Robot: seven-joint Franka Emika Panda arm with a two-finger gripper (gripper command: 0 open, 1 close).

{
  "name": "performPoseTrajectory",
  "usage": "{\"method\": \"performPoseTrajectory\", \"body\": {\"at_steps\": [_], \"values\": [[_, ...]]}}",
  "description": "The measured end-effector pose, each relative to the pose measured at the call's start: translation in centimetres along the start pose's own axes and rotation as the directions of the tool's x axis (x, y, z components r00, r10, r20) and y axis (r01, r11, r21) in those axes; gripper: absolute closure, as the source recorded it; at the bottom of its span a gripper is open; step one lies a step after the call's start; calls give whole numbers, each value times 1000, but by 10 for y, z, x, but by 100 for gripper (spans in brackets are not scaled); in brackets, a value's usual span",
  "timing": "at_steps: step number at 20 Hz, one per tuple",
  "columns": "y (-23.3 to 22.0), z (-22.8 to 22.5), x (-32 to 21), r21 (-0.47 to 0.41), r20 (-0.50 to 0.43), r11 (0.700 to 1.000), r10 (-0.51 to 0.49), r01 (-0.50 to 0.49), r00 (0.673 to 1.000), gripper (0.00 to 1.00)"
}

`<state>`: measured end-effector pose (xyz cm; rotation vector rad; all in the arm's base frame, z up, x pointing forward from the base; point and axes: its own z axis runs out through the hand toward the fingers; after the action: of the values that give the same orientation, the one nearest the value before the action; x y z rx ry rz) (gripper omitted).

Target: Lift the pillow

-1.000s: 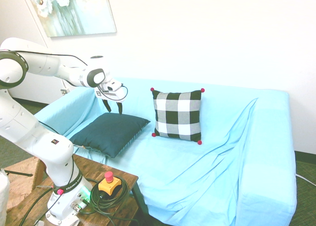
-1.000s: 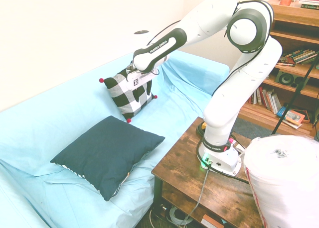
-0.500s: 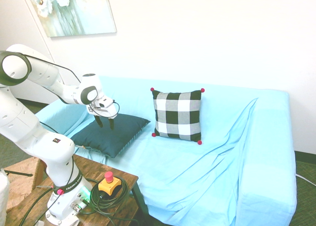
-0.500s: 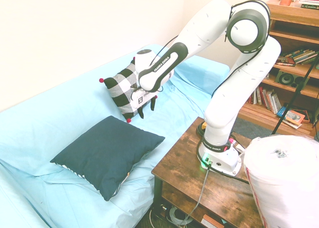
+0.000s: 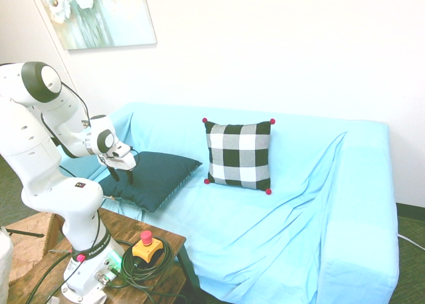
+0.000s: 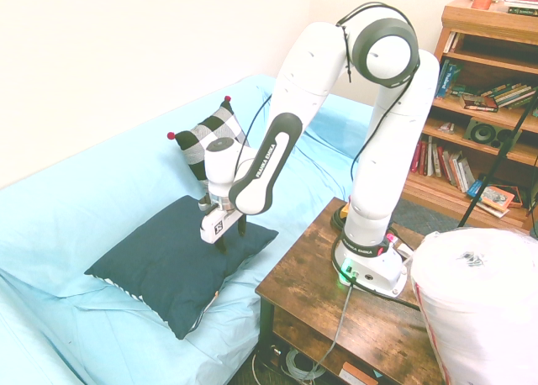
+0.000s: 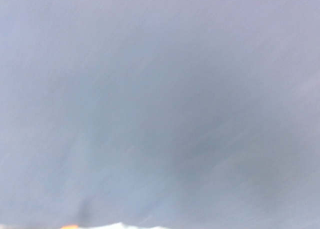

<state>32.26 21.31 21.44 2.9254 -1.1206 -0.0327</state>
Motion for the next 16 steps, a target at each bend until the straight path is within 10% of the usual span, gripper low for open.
{"method": "performPoseTrajectory", "body": {"at_steps": [16], "values": [[20, 122, -37, 2, 45, 1000, 23, -23, 999, 0]]}}
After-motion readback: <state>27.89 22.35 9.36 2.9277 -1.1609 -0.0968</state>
